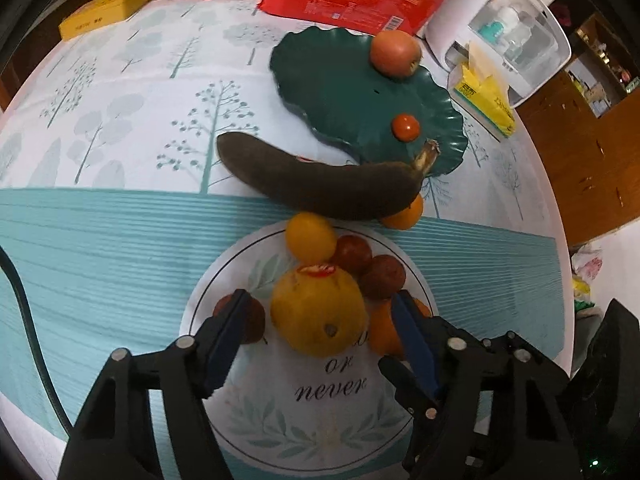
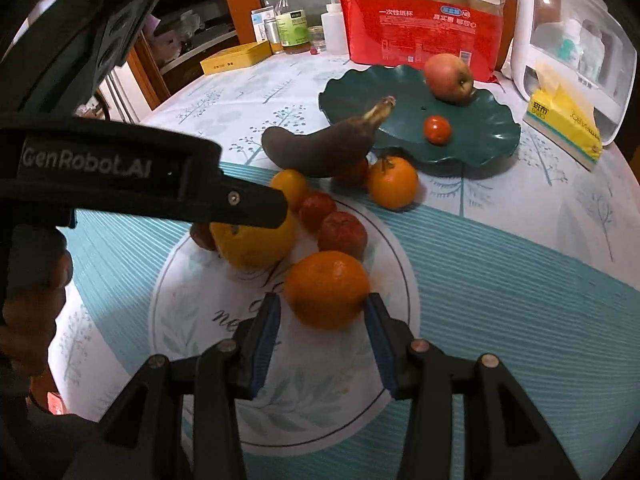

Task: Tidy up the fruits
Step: 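Grasp the yellow stickered fruit with the left gripper while the right gripper grasps the mandarin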

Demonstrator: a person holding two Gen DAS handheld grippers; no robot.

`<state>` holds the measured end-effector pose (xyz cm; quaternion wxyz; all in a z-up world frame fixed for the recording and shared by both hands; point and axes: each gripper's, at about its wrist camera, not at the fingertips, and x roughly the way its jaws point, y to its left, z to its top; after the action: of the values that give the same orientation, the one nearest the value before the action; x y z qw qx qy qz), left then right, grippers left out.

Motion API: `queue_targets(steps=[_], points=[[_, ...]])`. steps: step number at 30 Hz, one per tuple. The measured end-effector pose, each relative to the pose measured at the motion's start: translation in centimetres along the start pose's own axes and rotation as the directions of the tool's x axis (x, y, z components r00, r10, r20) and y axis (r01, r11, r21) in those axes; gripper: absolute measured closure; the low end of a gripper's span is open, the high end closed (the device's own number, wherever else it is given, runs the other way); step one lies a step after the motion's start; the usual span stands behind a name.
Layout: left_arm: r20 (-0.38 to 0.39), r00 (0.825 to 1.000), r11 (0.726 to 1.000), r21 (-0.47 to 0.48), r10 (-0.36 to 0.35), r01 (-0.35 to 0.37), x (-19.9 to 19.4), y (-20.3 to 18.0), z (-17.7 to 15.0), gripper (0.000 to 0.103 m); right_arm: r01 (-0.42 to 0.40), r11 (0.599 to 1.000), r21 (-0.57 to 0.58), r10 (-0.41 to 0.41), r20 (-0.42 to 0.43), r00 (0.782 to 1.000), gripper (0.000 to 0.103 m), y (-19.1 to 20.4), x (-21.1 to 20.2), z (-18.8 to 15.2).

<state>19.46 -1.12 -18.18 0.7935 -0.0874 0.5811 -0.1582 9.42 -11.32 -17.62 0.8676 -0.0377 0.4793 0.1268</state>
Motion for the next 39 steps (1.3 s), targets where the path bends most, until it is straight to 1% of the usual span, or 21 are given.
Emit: queue_targets(steps=[1, 3, 6, 9, 13, 17, 26, 30, 34, 39], points=[[0.001, 1.0, 1.0, 0.007, 0.001, -0.001, 0.1, -0.2, 0.1, 0.039, 0.004, 1.0, 0.007, -0.004, -0.006, 1.0, 0.058, -0.3, 0.2, 0.1], [-0.003, 1.0, 1.0, 0.026, 0.008, -0.008, 0.5, -0.5, 0.3, 0.041, -0.016, 1.0, 0.015, 0.016, -0.005, 1.0, 0.058, -0.7, 0.3, 0.1], [-0.003, 1.0, 0.999, 0.045, 0.023, -0.023, 1.0, -0.9, 0.4, 0.045, -0.019, 1.0, 0.0, 0.019, -0.002, 1.0, 0.057, -0.6, 0.5, 0.1], [-0.008, 1.0, 0.998, 0.051, 0.029, -0.029, 1.3, -1.1, 0.5, 0.047, -0.011, 1.0, -0.004, 0.011, -0.008, 1.0, 0.055, -0.7, 0.9, 0.2], [-0.006, 0.999, 0.998, 0.047, 0.042, -0.042, 1.4, -0.9, 0.5, 0.055, -0.01, 1.0, 0.004, 0.01, -0.022, 1.0, 0.055, -1.2, 1.5, 0.4], [-0.009, 1.0, 0.999, 0.036, 0.03, -0.03, 1.3, -0.4, 0.5, 0.056, -0.004, 1.0, -0.007, 0.004, -0.032, 0.999, 0.055, -1.0, 2.0, 0.6], [-0.005, 0.999, 0.999, 0.027, 0.032, -0.032, 0.9, -0.1, 0.0, 0.058, -0.002, 1.0, -0.009, 0.002, -0.043, 0.999, 0.057, -0.9, 2.1, 0.8], [-0.007, 0.999, 0.999, 0.027, 0.034, -0.034, 0.7, -0.3, -0.2, 0.059, -0.015, 1.0, 0.001, 0.015, -0.054, 0.998, 0.058, -0.9, 2.0, 0.7], [0.003, 0.999, 0.999, 0.029, 0.036, -0.036, 0.0, -0.3, -0.4, 0.059, -0.015, 1.0, -0.003, 0.015, -0.051, 0.999, 0.058, -0.8, 1.5, 0.6], [0.042, 0.998, 0.998, 0.039, 0.038, -0.04, -1.9, -0.6, -0.5, 0.059, -0.006, 1.0, 0.01, 0.007, -0.04, 0.999, 0.058, -1.0, 0.5, 0.7]])
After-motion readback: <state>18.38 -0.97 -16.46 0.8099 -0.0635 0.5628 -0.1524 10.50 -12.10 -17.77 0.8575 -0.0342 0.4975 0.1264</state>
